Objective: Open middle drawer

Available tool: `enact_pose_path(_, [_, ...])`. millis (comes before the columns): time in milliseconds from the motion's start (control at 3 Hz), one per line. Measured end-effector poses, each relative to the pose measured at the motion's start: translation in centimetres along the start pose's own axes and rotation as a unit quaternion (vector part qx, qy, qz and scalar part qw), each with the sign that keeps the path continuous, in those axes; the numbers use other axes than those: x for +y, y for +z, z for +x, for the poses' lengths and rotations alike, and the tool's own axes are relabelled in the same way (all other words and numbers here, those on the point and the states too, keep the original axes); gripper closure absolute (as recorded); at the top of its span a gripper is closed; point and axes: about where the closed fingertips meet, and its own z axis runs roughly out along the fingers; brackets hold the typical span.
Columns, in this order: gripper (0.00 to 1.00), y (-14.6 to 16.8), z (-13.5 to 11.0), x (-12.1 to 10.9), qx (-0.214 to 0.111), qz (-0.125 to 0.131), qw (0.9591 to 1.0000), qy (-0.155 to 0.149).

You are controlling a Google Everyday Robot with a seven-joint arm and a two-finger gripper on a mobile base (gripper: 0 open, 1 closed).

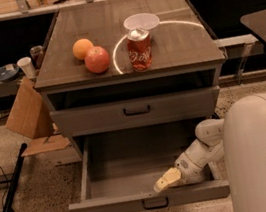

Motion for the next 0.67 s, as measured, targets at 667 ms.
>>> enact_pose_path(667, [0.0,-3.5,-3.0,3.8,-0.138,-0.009,0.9891,-0.05])
